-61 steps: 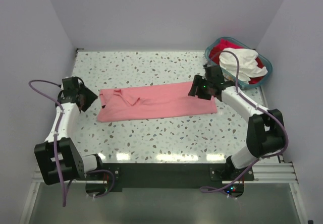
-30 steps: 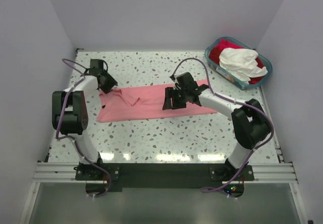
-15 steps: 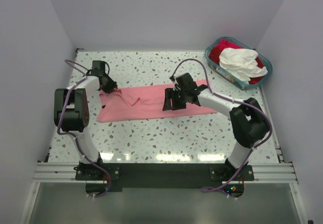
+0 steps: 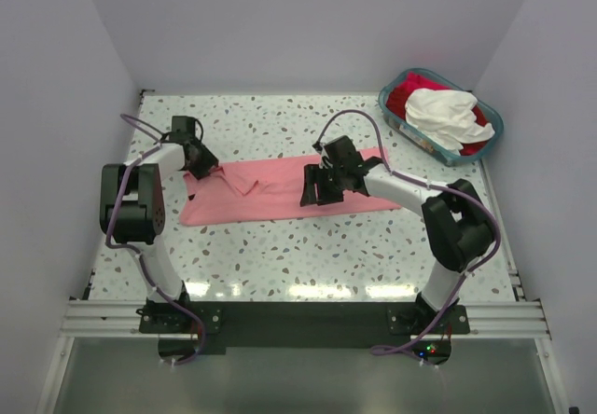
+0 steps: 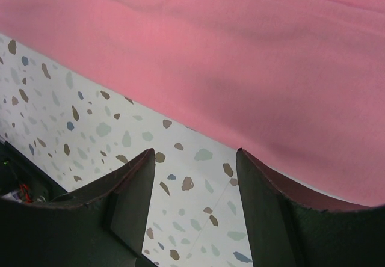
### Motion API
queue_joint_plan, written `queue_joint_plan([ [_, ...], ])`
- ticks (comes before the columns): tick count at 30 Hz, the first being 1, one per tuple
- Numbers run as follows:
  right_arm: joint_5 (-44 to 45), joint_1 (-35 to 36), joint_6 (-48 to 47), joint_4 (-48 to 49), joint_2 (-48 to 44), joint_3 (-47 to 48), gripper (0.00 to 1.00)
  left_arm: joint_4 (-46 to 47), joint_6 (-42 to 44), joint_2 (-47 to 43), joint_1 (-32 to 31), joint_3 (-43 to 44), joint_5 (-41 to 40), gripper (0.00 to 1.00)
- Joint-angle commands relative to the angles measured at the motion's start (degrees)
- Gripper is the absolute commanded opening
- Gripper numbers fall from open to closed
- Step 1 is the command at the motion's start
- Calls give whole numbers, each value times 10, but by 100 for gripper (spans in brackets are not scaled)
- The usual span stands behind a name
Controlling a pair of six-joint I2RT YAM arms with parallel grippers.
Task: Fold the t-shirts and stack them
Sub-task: Fold the tshirt
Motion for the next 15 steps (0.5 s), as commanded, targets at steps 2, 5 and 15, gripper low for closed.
queue_joint_plan([
  [2, -16, 5, -7, 16, -2, 8, 60, 20, -2, -22, -1, -7, -7, 41],
  [5, -16, 5, -6, 16, -4, 5, 60, 22, -1, -22, -2, -1, -8, 36],
  [15, -15, 7, -6, 16, -7, 1, 60, 16, 10, -32, -2, 26, -15, 35],
])
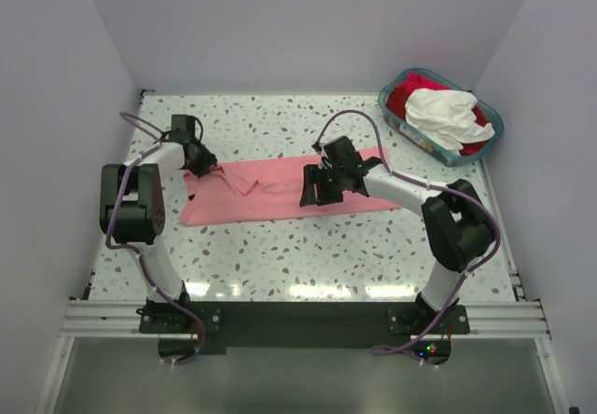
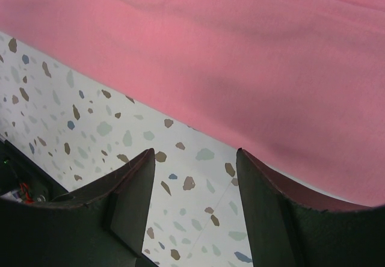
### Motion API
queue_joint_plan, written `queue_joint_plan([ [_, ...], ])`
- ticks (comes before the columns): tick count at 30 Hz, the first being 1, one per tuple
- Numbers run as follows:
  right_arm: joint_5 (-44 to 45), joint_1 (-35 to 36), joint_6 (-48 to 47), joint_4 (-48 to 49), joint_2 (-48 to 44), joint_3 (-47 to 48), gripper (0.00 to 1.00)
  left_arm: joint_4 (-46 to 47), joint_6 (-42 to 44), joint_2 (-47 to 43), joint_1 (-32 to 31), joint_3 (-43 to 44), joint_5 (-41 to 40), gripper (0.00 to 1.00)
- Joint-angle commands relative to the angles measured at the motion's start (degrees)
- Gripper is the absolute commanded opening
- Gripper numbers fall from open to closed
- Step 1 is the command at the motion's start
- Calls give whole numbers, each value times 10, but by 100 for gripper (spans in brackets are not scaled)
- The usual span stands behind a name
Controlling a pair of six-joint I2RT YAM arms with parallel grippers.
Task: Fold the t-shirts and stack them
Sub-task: Fold the tshirt
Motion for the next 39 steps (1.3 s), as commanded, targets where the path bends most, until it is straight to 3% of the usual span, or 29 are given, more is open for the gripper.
queue_joint_plan([
  [1, -14, 3, -5, 15, -7, 1, 60, 12, 8, -30, -2, 26, -11, 36],
  [39, -17, 5, -7, 11, 6, 5, 60, -2, 37, 14, -20, 66, -16, 33],
])
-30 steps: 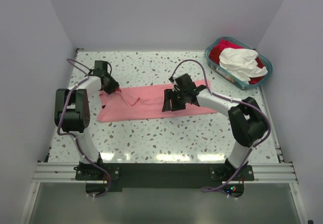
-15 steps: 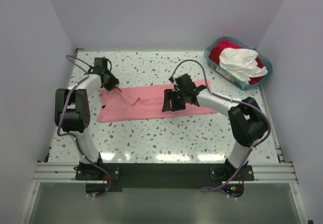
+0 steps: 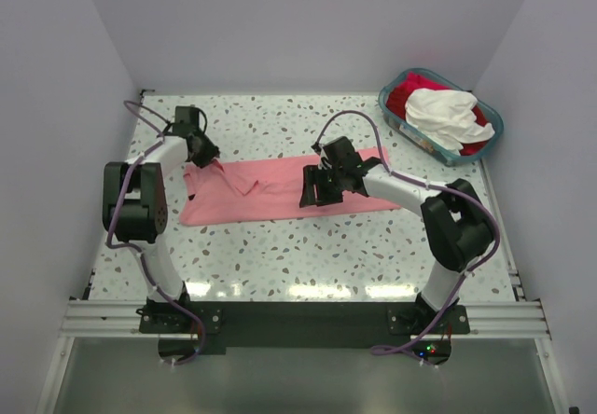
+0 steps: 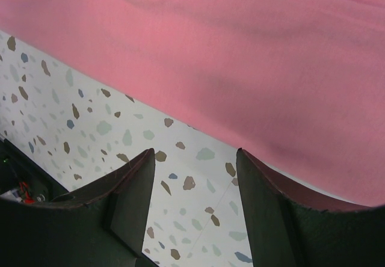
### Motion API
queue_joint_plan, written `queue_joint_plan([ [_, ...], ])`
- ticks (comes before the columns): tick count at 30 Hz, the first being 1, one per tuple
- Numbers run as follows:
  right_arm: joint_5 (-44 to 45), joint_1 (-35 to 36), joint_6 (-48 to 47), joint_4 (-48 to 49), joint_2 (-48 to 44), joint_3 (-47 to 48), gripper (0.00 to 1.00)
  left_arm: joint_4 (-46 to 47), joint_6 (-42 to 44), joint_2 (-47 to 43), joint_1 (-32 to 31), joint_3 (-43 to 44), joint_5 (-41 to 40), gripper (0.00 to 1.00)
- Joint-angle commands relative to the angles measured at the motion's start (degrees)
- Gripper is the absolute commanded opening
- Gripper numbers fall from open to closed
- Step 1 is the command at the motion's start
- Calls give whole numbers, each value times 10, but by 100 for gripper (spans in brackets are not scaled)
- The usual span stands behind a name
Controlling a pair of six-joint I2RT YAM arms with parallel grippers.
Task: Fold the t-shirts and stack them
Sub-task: Fold the tshirt
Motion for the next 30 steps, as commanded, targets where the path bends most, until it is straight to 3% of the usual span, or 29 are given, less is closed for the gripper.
queue_joint_plan([
  [1, -15, 4, -7, 12, 4, 5, 60, 5, 12, 7, -3, 17, -4, 33],
  [6, -17, 4, -7, 14, 7, 6, 60, 5, 13, 10, -3, 19, -5, 27],
  [13, -31, 13, -2, 36, 14, 21, 60, 9, 17, -4, -4, 27, -2, 0],
  [20, -7, 59, 17, 133, 56, 68, 58, 26, 22, -25, -5, 26, 12, 0],
  [26, 94, 114, 19, 175, 115, 138, 56, 34, 25, -30, -5, 18, 16, 0],
  [30, 163, 137, 95, 214, 136, 146, 52, 38, 22, -30, -5, 12, 18, 0],
])
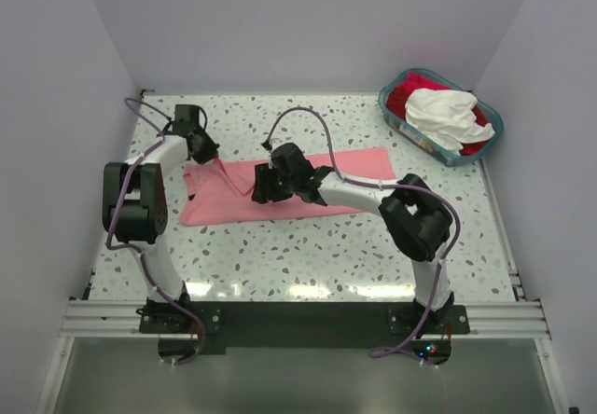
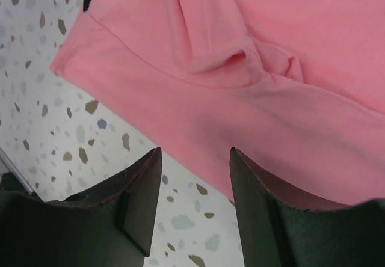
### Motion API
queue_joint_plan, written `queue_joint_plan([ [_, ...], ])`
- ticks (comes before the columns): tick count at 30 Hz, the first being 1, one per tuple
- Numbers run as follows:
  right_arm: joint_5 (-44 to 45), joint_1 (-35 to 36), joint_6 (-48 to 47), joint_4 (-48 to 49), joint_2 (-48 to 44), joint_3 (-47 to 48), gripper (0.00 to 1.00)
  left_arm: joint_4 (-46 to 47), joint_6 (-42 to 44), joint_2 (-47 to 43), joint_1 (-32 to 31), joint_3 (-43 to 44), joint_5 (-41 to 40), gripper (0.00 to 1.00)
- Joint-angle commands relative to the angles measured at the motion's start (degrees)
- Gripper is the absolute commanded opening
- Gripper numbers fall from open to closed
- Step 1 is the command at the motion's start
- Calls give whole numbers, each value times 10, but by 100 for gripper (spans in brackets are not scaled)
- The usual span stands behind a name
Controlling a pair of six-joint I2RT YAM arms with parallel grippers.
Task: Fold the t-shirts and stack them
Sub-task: Fold the tshirt
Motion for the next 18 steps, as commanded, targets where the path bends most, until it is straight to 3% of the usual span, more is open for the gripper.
queue_joint_plan([
  [1, 95, 16, 77, 81, 14, 20, 52, 31, 10, -29, -3, 6, 5, 0],
  [8, 163, 32, 145, 118, 50, 45, 49, 37, 8, -25, -3, 7, 21, 0],
  [18, 169, 34, 209, 123, 110, 93, 46, 37, 14, -21, -3, 7, 19, 0],
])
